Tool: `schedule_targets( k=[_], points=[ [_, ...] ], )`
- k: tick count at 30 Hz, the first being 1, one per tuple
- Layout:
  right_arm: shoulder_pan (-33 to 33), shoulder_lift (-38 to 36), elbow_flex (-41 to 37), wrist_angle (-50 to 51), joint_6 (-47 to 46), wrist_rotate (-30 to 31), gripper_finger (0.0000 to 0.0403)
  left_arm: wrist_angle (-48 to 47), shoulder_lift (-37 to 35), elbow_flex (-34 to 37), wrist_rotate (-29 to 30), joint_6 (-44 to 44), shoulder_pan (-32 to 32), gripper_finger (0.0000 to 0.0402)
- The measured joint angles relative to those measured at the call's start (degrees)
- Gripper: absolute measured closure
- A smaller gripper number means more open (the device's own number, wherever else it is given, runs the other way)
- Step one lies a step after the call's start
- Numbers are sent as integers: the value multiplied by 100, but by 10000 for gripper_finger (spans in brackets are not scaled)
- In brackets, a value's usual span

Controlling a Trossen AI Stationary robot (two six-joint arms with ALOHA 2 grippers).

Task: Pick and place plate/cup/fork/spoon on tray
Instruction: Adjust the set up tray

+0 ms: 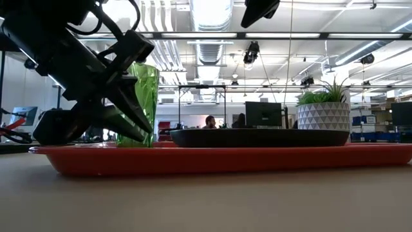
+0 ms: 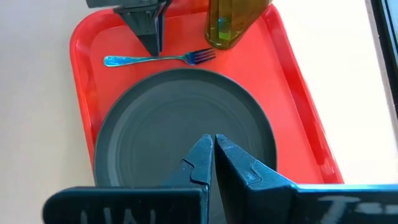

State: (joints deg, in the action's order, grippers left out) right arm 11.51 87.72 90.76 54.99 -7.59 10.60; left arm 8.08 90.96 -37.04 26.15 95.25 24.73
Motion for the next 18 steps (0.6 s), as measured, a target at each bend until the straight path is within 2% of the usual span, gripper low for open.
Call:
schedule_targets(
  k=[7,10,14,18],
  points=[
    [-1,-70,0,-6,12,3,394,-4,-162,-18,-7,-21,2,340],
    [-2,-70,0,-7,11,6,394,144,-400,-65,-11,-411,2,340],
    [-2,-66,0,-40,-66,-63,394,720,-984,-92,-7,-1512,2,340],
    [94,-61,-20,-40,-216,-507,394,1480,-1790,-96,191,-3031,10,341]
  ],
)
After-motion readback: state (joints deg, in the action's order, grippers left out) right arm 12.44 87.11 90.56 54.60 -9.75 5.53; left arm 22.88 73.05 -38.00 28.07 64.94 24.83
